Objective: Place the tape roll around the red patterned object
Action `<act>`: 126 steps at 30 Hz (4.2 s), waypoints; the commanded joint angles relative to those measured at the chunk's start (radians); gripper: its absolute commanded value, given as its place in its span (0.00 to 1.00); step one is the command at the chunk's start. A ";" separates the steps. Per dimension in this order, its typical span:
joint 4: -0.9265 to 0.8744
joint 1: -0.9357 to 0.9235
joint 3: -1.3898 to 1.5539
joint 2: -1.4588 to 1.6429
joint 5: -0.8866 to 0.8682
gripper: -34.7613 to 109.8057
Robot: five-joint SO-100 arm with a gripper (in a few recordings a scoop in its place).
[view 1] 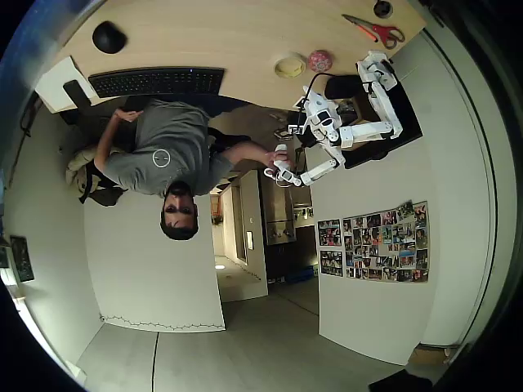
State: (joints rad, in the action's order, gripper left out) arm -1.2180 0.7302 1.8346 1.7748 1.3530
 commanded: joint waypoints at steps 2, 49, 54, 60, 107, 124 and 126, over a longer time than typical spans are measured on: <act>0.319 0.035 0.322 0.222 -0.006 0.45; 0.638 -0.023 0.318 -0.158 -0.124 0.33; 0.680 -0.020 0.330 -0.181 -0.123 0.32; 0.746 -0.012 0.362 -0.209 -0.130 0.29; 0.227 0.043 0.586 0.357 -0.193 0.24; 0.095 0.032 0.515 0.416 -0.095 0.49; 0.006 0.014 0.443 0.428 -0.095 0.50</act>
State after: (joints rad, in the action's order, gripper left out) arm -1.1167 0.7593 2.3669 2.1522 1.2441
